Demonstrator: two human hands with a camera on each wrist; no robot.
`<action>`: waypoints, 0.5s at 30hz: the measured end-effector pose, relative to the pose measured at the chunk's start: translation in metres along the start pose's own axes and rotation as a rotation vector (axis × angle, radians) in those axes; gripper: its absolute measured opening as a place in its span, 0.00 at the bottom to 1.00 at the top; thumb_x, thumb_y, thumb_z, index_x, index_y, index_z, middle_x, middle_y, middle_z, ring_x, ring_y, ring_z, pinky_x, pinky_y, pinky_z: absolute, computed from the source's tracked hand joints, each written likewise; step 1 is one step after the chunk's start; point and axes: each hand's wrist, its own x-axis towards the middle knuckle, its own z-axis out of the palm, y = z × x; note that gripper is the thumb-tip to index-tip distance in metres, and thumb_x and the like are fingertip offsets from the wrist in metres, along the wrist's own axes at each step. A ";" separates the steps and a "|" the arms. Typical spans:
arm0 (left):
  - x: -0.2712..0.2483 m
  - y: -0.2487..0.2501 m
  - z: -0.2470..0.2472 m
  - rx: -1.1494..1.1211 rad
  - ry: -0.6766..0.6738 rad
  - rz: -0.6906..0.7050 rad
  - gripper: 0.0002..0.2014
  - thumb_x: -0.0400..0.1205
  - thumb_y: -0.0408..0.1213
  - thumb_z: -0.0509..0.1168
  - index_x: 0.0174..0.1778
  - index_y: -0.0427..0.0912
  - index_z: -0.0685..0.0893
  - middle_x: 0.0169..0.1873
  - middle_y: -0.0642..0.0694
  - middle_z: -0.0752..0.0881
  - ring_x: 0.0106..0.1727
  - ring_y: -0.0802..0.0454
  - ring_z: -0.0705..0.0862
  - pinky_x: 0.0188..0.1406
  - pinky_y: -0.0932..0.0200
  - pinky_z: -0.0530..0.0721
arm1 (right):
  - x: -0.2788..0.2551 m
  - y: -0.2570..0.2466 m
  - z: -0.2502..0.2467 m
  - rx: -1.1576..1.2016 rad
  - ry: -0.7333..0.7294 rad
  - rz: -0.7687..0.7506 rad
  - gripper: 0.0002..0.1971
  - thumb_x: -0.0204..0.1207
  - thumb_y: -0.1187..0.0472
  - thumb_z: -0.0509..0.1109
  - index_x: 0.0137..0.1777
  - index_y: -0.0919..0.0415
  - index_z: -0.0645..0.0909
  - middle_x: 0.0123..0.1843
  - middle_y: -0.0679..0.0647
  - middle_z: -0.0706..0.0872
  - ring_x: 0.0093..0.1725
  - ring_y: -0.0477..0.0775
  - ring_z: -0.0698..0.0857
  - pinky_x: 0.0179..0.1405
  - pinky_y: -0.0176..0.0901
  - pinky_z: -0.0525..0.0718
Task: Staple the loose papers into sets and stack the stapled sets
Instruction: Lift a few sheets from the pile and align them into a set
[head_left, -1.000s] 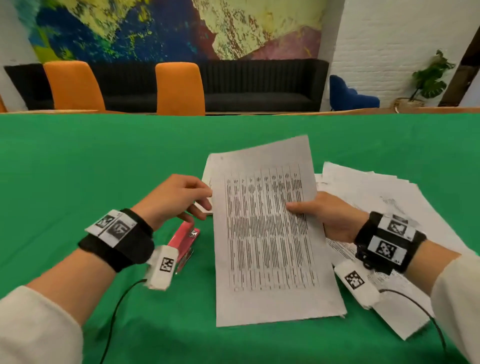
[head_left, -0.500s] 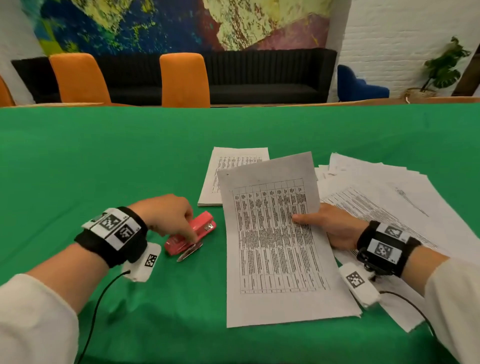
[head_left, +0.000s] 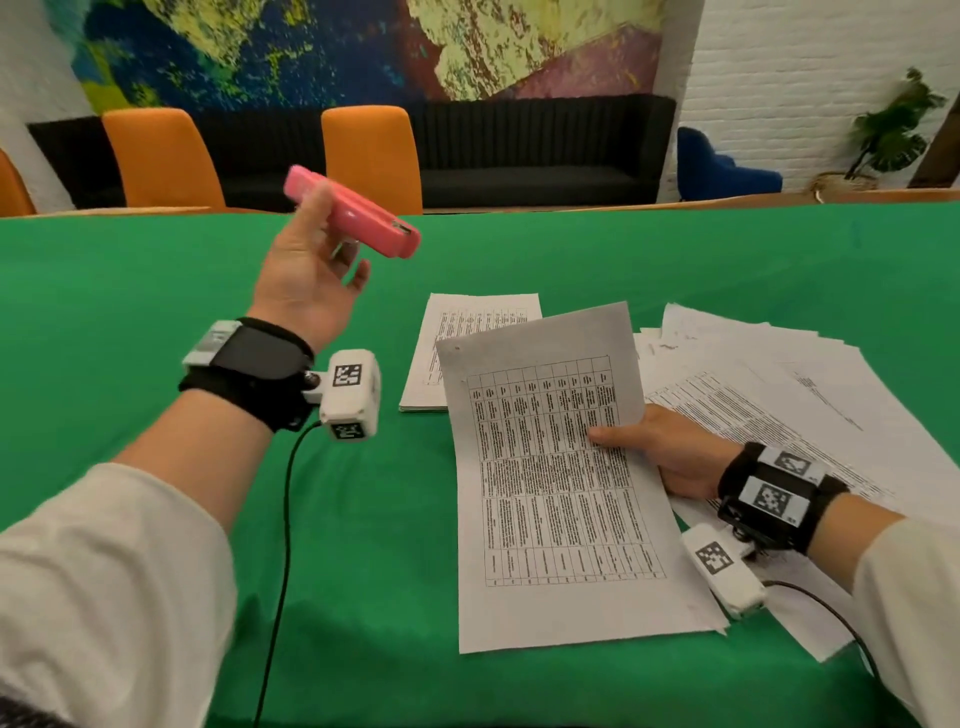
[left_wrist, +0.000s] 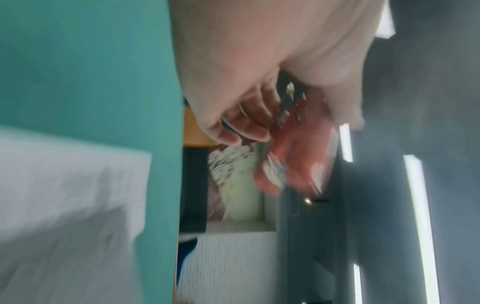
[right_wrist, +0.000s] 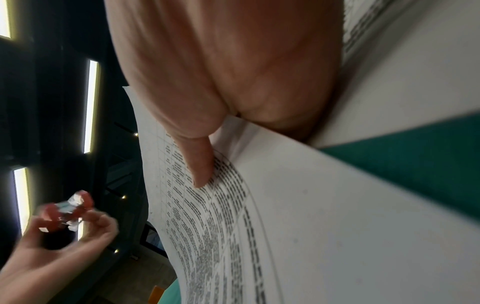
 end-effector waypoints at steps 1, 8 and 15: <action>0.001 -0.010 0.002 -0.130 0.084 -0.079 0.16 0.83 0.50 0.73 0.62 0.46 0.84 0.52 0.48 0.90 0.52 0.50 0.88 0.59 0.50 0.81 | 0.000 0.000 0.000 0.003 -0.003 -0.001 0.20 0.82 0.64 0.72 0.73 0.67 0.81 0.67 0.68 0.90 0.67 0.73 0.89 0.70 0.70 0.85; 0.010 -0.065 0.028 0.194 0.272 -0.036 0.13 0.85 0.36 0.68 0.65 0.42 0.80 0.39 0.49 0.82 0.39 0.54 0.83 0.44 0.55 0.88 | 0.001 0.000 0.000 0.000 -0.008 -0.006 0.22 0.80 0.63 0.73 0.73 0.65 0.81 0.66 0.67 0.90 0.66 0.72 0.89 0.71 0.72 0.84; 0.015 -0.097 0.056 0.518 0.039 0.102 0.14 0.87 0.49 0.70 0.60 0.44 0.79 0.34 0.49 0.82 0.33 0.54 0.81 0.35 0.57 0.84 | 0.001 0.000 0.001 0.012 -0.026 -0.014 0.20 0.81 0.64 0.72 0.73 0.64 0.81 0.66 0.66 0.90 0.65 0.71 0.90 0.67 0.68 0.87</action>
